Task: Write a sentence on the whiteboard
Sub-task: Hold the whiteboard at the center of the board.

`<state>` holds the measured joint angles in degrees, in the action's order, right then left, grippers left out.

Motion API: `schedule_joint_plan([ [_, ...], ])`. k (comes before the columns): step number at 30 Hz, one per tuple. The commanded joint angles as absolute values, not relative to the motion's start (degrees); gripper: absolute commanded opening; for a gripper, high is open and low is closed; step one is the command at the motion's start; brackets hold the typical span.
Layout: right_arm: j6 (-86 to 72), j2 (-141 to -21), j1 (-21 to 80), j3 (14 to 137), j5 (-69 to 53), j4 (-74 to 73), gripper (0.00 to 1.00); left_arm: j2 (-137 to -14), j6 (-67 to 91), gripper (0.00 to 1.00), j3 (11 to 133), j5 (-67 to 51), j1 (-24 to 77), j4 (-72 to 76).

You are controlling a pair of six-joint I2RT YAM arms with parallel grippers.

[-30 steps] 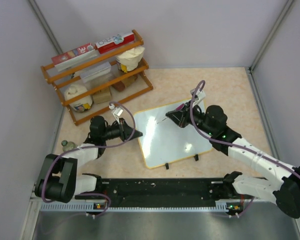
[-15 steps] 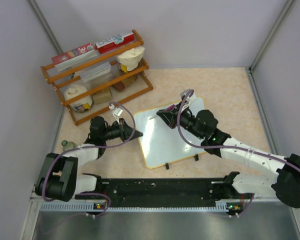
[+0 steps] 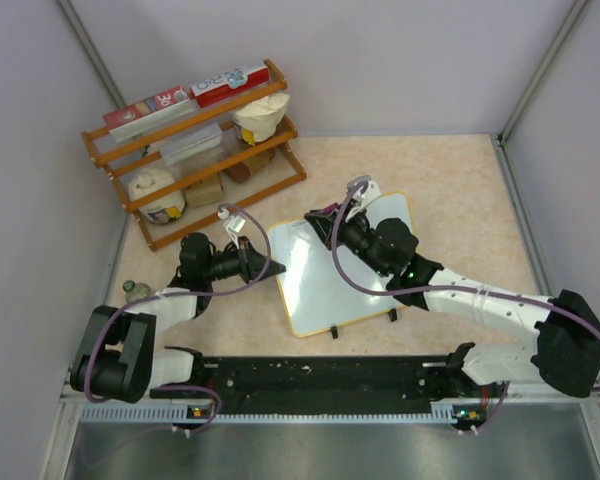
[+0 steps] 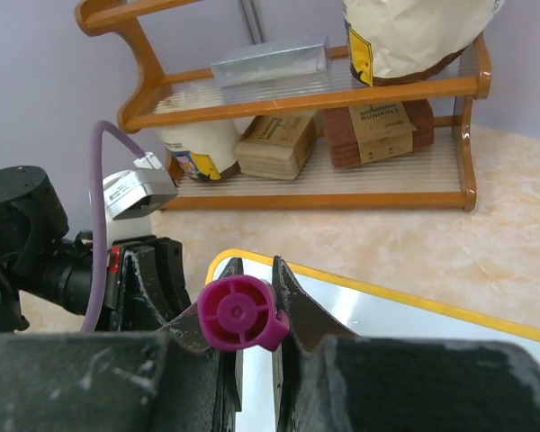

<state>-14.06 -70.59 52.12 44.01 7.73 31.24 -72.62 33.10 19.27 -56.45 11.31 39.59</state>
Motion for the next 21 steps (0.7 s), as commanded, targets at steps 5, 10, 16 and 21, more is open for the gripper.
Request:
schedule_joint_plan([
  [5,-14.1,-73.9,53.1,49.0,10.5,32.3,0.00,-72.8,30.9,0.00,18.5,-55.7,11.4,43.8],
  [10,-14.4,-75.2,53.1,49.6,10.1,32.2,0.00,-72.8,30.9,0.00,18.6,-55.5,11.4,43.4],
  [16,-14.9,-76.4,53.1,48.9,10.2,32.0,0.00,-72.5,30.4,0.00,18.8,-55.4,11.4,42.7],
  [21,-15.4,-75.9,53.2,47.5,11.2,31.4,0.00,-72.4,30.1,0.00,18.7,-55.0,11.4,42.3],
])
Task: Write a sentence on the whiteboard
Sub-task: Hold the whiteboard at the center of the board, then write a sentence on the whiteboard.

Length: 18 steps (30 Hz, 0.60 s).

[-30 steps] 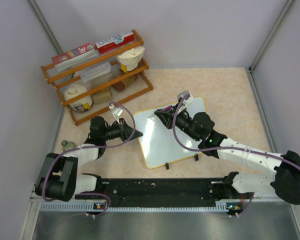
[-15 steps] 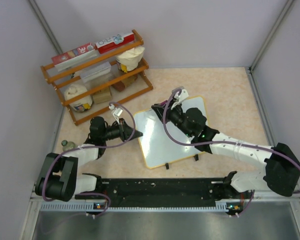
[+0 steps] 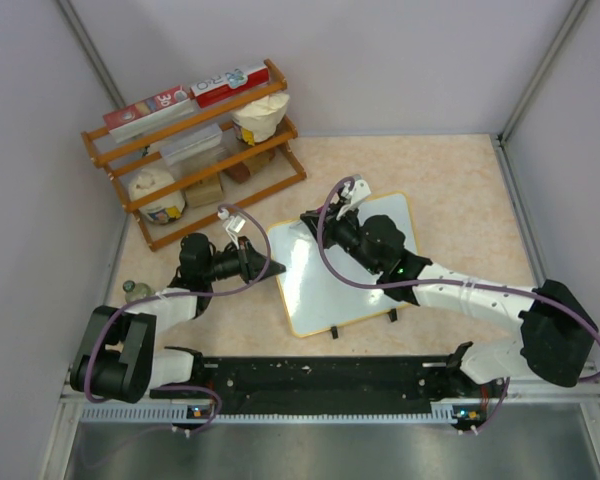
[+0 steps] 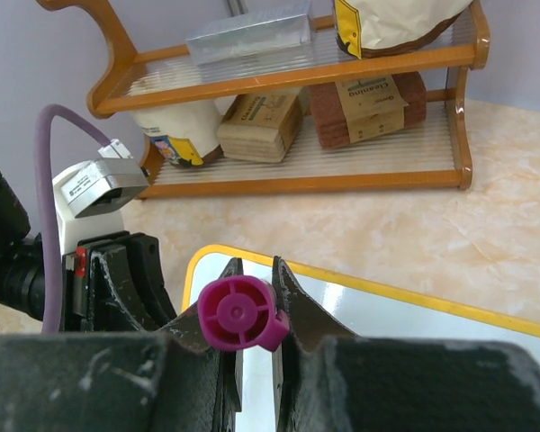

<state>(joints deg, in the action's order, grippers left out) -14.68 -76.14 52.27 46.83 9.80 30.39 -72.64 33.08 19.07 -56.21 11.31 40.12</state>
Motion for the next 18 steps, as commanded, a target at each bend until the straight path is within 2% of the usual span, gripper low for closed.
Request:
schedule_joint_plan([
  [1,-15.4,-75.9,53.1,47.3,11.3,31.2,0.00,-72.5,30.1,0.00,18.8,-55.1,11.4,42.4],
  [18,-15.7,-74.4,53.1,43.4,12.7,28.7,0.00,-72.2,29.4,0.00,18.8,-54.5,11.4,41.7],
])
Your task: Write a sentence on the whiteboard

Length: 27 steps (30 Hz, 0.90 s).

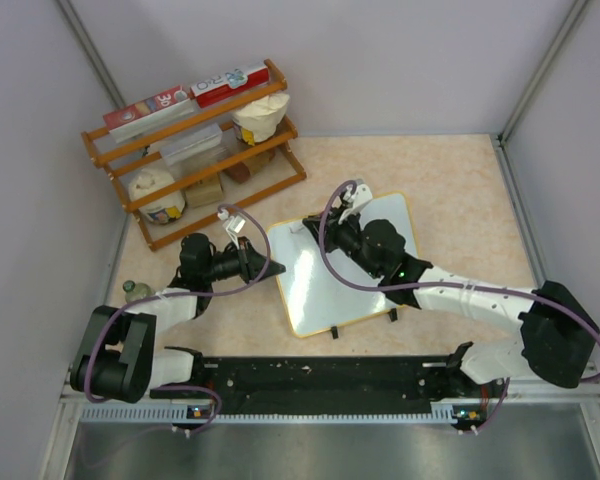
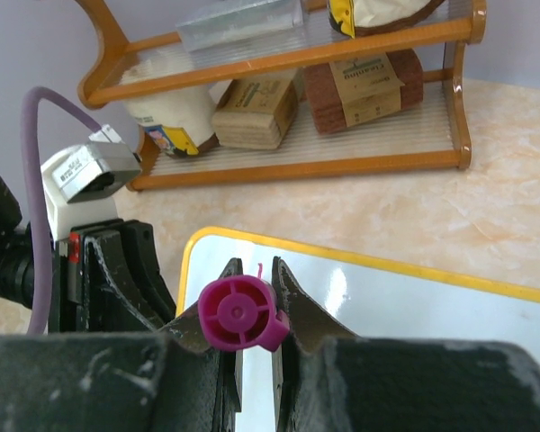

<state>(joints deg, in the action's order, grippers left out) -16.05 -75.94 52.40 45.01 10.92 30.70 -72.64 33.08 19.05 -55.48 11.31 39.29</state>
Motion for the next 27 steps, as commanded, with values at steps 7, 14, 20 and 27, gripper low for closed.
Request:
schedule_joint_plan([
  [7,-15.8,-72.7,53.2,41.9,13.0,28.4,0.00,-72.4,29.2,0.00,19.0,-54.3,11.4,41.3],
  [14,-17.9,-69.6,53.0,43.9,12.8,27.2,0.00,-72.7,29.1,0.00,19.0,-54.4,11.4,41.2],
  [20,-17.8,-68.3,53.0,46.8,14.1,25.5,0.00,-72.6,28.7,0.00,19.1,-54.1,11.4,40.8],
  [27,-17.8,-70.2,52.8,49.3,14.8,24.6,0.00,-72.7,28.7,0.00,19.1,-54.1,11.4,40.7],
])
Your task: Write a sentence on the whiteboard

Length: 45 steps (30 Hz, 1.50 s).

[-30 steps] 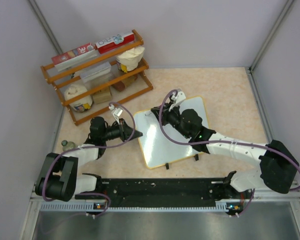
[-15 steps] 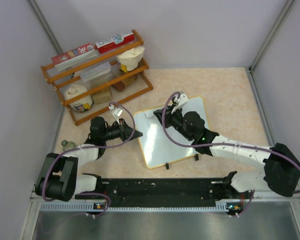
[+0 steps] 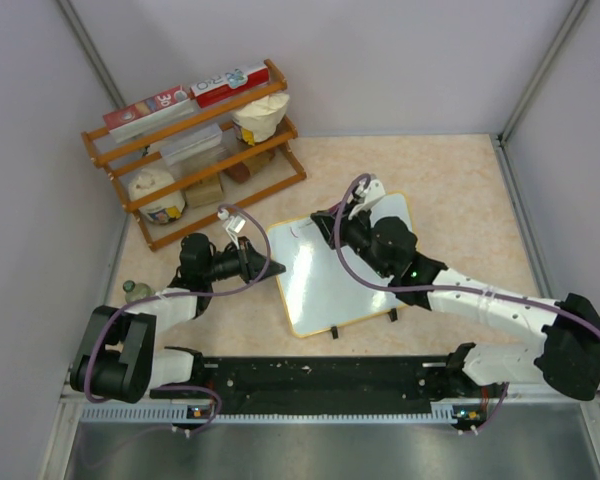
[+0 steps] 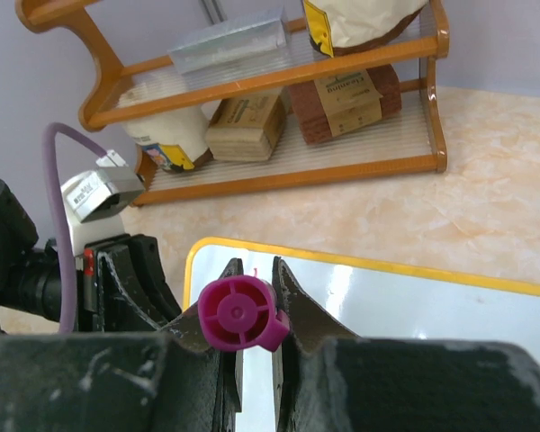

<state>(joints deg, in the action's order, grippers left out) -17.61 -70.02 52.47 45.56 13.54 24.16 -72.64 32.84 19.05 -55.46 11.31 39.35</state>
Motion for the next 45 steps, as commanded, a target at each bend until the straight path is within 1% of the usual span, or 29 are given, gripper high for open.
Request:
schedule_joint_plan([
  [1,-18.0,-70.7,52.8,49.8,14.9,24.4,0.00,-72.8,28.7,0.00,19.1,-54.1,11.4,40.7],
  [10,-18.5,-73.9,52.5,51.6,15.6,22.8,0.00,-72.9,28.8,0.00,19.1,-54.1,11.4,40.9],
  [17,-18.8,-75.1,52.1,50.5,16.6,22.8,0.00,-72.9,28.8,0.00,19.1,-54.1,11.4,41.0],
  [45,-20.8,-75.1,51.6,47.5,13.4,22.1,0.00,-73.0,28.5,0.00,19.2,-54.0,11.4,40.5],
])
